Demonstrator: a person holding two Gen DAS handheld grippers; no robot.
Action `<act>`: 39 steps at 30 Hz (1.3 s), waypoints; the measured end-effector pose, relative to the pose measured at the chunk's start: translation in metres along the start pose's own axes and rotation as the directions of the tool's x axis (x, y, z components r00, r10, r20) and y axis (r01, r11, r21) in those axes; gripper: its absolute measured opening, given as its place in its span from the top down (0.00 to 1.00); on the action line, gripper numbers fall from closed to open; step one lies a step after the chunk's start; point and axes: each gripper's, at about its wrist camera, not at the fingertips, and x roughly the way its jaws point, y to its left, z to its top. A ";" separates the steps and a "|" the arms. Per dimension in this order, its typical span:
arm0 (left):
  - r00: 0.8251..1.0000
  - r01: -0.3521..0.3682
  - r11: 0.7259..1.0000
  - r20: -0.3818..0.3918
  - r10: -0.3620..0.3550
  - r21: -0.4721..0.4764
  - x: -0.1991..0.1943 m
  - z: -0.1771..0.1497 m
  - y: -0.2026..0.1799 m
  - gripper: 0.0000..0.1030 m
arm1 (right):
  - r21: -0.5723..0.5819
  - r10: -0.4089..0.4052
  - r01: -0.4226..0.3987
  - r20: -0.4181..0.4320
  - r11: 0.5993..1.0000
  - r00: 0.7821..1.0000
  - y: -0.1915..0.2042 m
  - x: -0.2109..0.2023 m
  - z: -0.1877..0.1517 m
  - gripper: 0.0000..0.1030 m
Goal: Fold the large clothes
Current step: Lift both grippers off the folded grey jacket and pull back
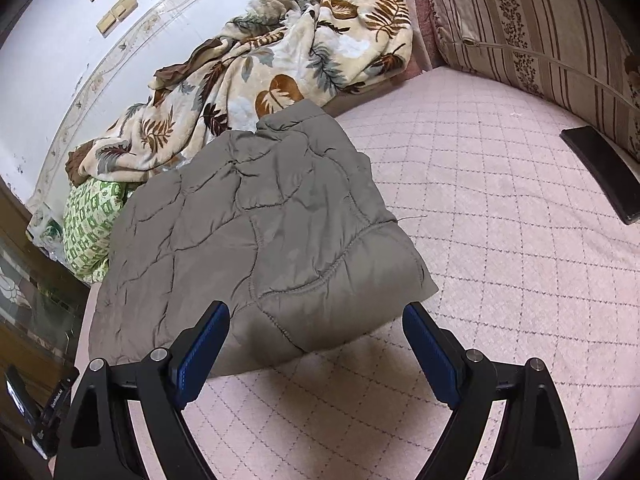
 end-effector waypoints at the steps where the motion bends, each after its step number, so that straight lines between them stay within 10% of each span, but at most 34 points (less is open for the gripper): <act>1: 1.000 0.003 1.000 0.007 -0.003 0.003 -0.001 0.001 -0.001 0.19 | -0.004 -0.002 0.002 0.000 1.000 1.000 0.001 0.000 0.000 0.12; 39: 1.000 -0.014 0.998 0.028 0.012 0.068 0.000 0.000 -0.012 0.19 | 0.105 0.031 -0.027 -0.034 0.994 0.999 -0.020 0.005 0.002 0.12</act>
